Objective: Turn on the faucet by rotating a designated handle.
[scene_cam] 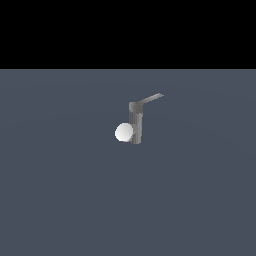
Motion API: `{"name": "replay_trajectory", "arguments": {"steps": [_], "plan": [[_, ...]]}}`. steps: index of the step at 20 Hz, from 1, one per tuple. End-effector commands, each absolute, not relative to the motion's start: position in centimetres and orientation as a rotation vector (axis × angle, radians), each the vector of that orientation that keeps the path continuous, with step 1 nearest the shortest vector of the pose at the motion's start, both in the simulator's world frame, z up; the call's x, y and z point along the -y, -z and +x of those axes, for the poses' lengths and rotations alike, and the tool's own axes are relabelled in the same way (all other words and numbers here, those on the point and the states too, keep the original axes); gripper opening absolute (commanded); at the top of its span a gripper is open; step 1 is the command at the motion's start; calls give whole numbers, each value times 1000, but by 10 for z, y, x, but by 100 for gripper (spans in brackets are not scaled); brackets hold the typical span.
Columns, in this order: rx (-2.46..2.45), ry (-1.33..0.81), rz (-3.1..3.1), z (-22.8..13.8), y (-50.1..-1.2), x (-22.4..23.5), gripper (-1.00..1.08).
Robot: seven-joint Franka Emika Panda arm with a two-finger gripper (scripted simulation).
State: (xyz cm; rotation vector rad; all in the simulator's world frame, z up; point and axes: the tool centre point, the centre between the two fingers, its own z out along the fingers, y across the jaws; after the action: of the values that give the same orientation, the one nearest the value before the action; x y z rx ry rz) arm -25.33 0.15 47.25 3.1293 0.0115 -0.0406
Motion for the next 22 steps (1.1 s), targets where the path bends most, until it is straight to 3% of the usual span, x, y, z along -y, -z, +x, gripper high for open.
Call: {"name": "replay_trajectory", "arguments": {"steps": [1,12,22], "plan": [[-12,41,3129,-253,-473,-1,-100],[103,40,3129,-239,-459,-10,-100],[409,37,3107,-196,-424,-28,-100]]}}
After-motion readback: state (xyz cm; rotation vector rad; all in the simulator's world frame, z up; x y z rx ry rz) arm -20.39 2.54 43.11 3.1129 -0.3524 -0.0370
